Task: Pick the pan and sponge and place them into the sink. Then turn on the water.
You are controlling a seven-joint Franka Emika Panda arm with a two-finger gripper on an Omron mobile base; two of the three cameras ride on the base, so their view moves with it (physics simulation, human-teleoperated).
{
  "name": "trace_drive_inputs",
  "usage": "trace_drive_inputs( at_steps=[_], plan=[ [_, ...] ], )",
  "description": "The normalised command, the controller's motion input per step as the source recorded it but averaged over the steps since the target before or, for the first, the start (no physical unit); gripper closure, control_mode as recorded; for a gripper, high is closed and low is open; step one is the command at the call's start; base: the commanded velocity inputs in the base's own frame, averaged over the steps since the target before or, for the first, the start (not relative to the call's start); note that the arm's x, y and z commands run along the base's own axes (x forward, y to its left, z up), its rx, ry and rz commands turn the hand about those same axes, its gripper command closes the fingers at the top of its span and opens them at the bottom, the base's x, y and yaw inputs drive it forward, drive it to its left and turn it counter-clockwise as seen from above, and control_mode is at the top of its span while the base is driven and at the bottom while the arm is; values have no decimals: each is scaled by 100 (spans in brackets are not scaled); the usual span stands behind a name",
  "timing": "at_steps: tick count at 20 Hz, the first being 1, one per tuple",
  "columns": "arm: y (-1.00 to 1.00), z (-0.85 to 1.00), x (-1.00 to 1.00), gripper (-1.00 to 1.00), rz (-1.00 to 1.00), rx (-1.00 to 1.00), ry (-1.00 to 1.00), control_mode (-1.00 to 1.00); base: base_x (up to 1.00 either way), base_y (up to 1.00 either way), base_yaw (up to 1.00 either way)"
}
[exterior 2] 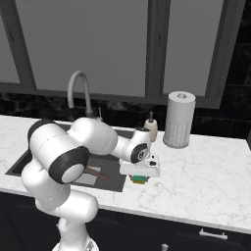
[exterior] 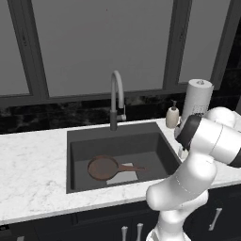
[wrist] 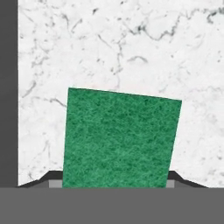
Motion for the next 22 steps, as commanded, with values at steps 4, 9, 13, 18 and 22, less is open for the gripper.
trace_drive_inputs(
  at_steps=[4,9,13,18,22],
  plan=[
    [38,8,0,100,-1,-1,-1,-100,0,0,0],
    [24,37,-17,100,0,0,-4,-100,0,0,0],
    [24,72,-44,100,0,0,-3,-100,0,0,0],
    [66,59,-81,100,0,0,0,-100,0,0,0],
    [99,27,-84,100,0,0,0,-100,0,0,0]
  ],
)
